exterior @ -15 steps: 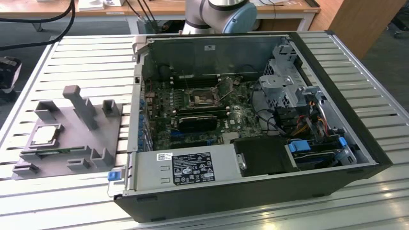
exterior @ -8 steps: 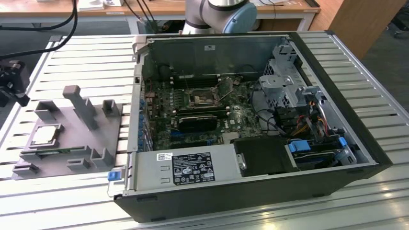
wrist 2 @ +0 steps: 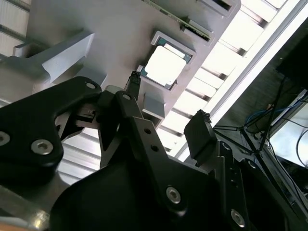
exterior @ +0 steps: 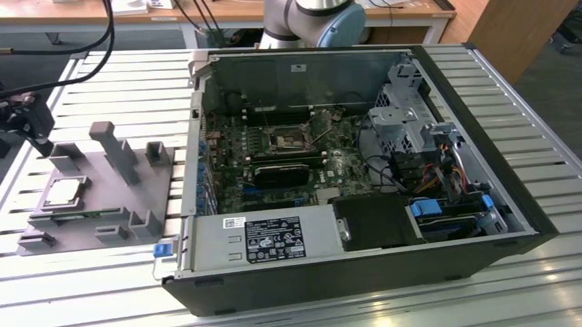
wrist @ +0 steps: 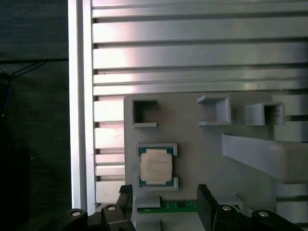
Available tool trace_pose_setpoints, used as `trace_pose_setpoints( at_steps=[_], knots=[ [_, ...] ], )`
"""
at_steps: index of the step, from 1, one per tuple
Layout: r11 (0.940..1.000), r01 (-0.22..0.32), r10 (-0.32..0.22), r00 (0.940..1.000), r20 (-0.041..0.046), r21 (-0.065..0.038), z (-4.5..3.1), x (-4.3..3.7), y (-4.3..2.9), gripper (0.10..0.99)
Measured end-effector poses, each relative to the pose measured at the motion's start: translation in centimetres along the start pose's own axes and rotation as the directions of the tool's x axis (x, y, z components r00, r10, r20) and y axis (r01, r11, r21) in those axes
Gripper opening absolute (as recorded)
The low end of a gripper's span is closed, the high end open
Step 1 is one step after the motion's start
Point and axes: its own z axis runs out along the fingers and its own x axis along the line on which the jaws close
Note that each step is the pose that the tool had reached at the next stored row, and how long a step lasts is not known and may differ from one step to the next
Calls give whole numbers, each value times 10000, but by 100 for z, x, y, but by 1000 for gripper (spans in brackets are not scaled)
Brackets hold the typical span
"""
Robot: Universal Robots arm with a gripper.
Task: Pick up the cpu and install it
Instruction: 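Pick up the cpu and move it towards the insertion slot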
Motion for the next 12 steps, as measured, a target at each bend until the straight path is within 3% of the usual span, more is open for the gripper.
trace_pose_setpoints(
  at_steps=[6,12],
  knots=[
    [10000,3,-3,10000,-3,-1,105,-1,-6,647],
    [10000,4,-4,10000,-4,0,147,-1,-9,647]
  ],
)
